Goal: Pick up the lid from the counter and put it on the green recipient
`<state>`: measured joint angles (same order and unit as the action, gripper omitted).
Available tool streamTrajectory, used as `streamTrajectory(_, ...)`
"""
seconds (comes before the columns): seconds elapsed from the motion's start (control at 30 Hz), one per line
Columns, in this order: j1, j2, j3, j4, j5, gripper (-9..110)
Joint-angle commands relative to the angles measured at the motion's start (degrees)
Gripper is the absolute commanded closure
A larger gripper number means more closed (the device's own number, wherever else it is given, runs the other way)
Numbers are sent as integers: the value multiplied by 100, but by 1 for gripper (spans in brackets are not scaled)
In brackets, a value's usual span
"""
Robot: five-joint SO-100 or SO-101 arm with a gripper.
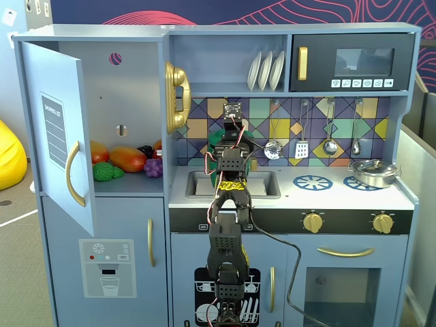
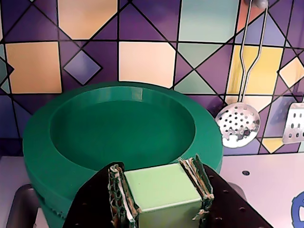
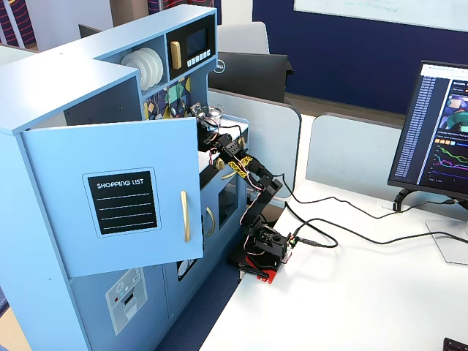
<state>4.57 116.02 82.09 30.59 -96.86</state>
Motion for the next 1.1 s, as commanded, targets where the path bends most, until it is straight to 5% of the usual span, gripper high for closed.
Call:
streamTrajectory(0.0, -62, -35, -571, -44, -123, 102)
streamTrajectory(0.87, -149, -220, -264, -88, -334, 101)
streamTrajectory(1.07, -193, -167, -255, -185, 44, 78)
